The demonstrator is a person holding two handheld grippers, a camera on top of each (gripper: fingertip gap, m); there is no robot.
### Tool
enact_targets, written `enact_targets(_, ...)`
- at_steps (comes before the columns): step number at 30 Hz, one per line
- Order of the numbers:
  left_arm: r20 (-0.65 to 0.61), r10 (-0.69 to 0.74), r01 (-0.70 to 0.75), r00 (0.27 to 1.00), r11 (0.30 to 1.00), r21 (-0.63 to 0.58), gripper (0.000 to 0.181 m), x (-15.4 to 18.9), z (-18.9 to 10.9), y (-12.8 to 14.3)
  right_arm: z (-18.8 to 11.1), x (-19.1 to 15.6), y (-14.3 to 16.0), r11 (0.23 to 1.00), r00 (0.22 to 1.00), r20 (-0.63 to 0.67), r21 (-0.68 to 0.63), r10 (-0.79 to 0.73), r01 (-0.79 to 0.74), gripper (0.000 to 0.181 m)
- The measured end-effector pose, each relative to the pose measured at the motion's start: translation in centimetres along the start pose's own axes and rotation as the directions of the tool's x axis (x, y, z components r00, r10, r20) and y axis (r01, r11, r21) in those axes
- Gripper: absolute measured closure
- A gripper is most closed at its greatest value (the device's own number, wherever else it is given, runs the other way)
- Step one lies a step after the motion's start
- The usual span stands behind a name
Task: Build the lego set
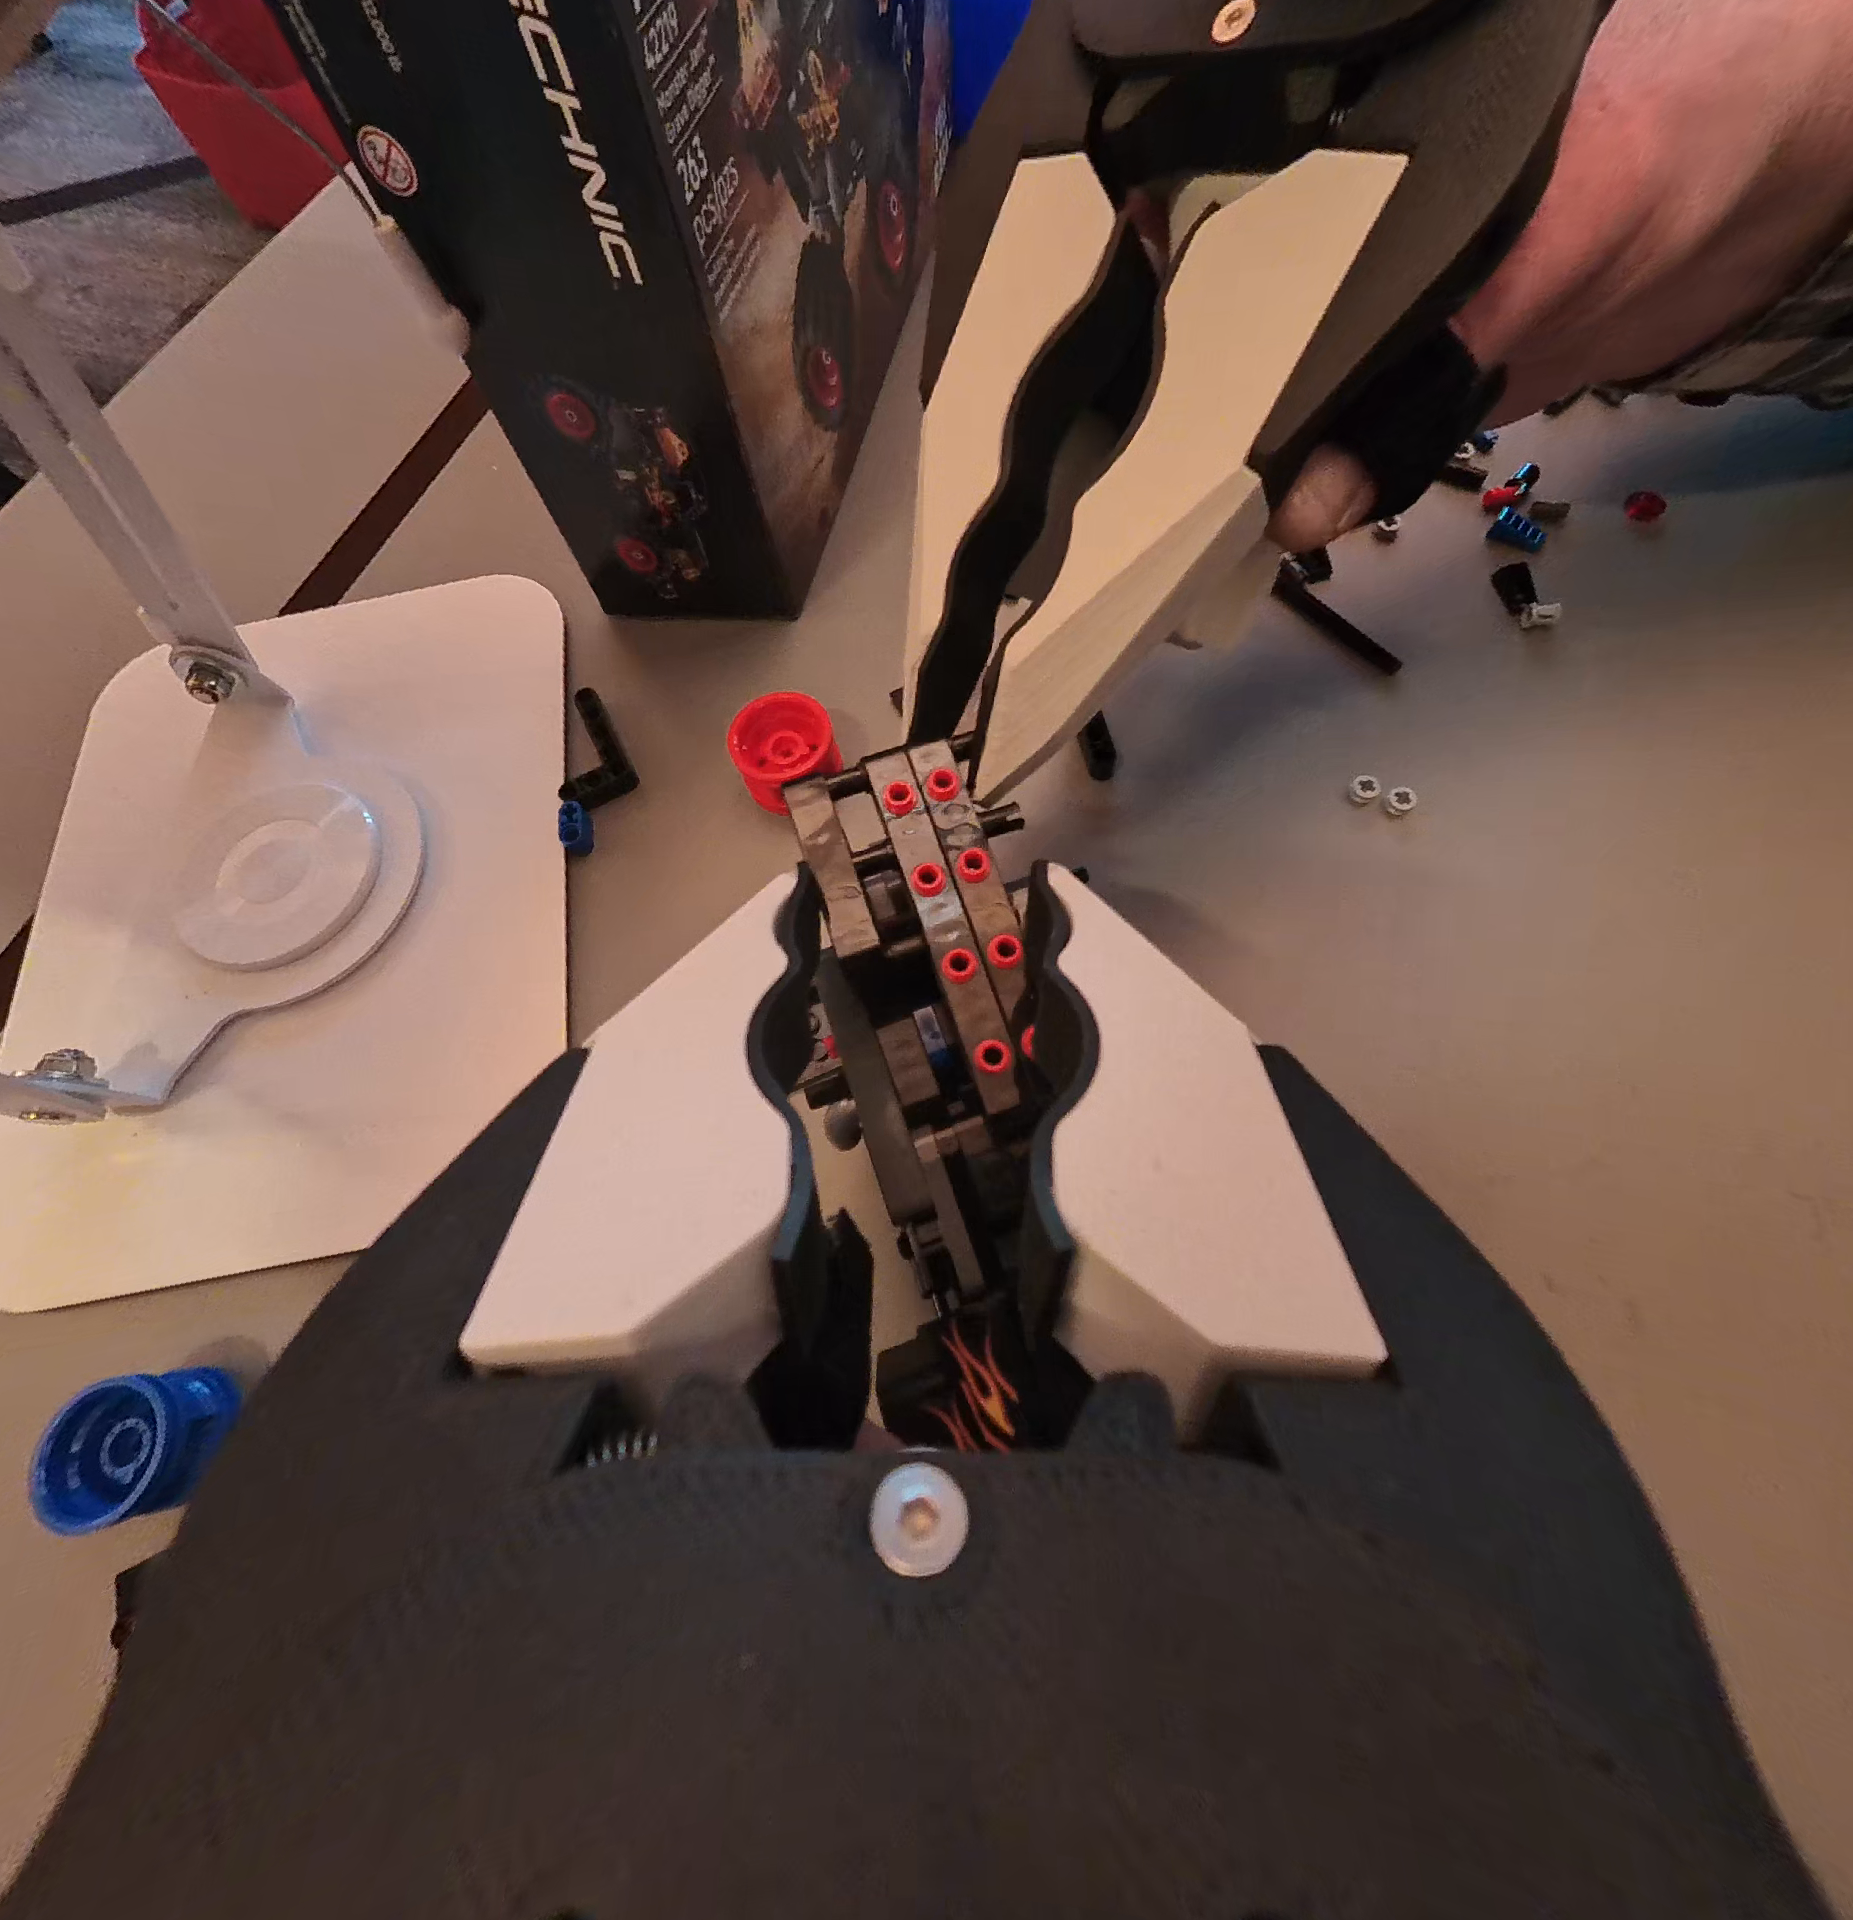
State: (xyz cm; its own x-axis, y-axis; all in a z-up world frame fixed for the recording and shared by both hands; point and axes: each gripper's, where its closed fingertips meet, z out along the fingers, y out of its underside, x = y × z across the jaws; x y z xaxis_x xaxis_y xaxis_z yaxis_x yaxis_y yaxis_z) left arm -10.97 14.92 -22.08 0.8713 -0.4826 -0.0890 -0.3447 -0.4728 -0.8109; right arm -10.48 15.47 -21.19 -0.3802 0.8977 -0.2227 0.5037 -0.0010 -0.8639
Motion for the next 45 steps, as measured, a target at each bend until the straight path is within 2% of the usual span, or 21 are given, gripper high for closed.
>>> enact_targets(12, 0.003, 0.024, -0.024, 1.0, 1.0, -0.005, 0.144, 0.0, 0.1, 0.0, 0.0, -0.1, 0.0, 0.999, 0.998, 0.063, -0.048, 0.004, -0.001, 0.174)
enact_targets(18, 0.0, 0.032, -0.032, 0.999, 0.999, -0.023, 0.144, 0.0, 0.0, 0.0, 0.1, 0.0, 0.0, 0.993, 0.996, 0.05, -0.089, -0.07, 0.074, 0.174)
enact_targets(20, 0.003, 0.029, -0.029, 1.0, 0.999, -0.035, 0.144, -0.1, 0.1, 0.0, 0.1, 0.1, 0.1, 0.978, 0.985, 0.015, -0.12, -0.173, 0.174, 0.173)
enact_targets(23, 0.003, 0.005, -0.005, 1.0, 1.0, -0.021, 0.144, -0.1, 0.1, 0.0, 0.1, 0.4, 0.2, 0.924, 0.929, -0.077, -0.161, -0.362, 0.347, 0.17)
enact_targets(26, 0.002, 0.011, -0.011, 1.0, 1.0, -0.016, 0.145, -0.1, 0.1, 0.0, -0.1, 0.7, 0.3, 0.798, 0.778, -0.197, -0.252, -0.596, 0.547, 0.169)
enact_targets(28, 0.006, 0.012, -0.012, 1.0, 1.0, -0.013, 0.145, -0.1, 0.2, -0.1, 0.0, 0.9, 0.2, 0.764, 0.725, -0.246, -0.273, -0.643, 0.585, 0.168)
enact_targets(33, 0.01, 0.016, -0.016, 1.0, 1.0, -0.013, 0.145, 0.0, 0.2, -0.1, 0.1, 0.9, 0.3, 0.72, 0.662, -0.286, -0.308, -0.693, 0.621, 0.172)
enact_targets(37, 0.013, 0.021, -0.021, 1.0, 1.0, -0.016, 0.144, 0.0, 0.2, -0.1, 0.2, 0.9, 0.3, 0.717, 0.666, -0.269, -0.329, -0.695, 0.615, 0.173)
enact_targets(45, 0.009, 0.014, -0.014, 1.0, 1.0, -0.019, 0.145, -0.1, 0.2, -0.1, 0.2, 0.8, 0.4, 0.757, 0.737, -0.213, -0.331, -0.641, 0.563, 0.174)
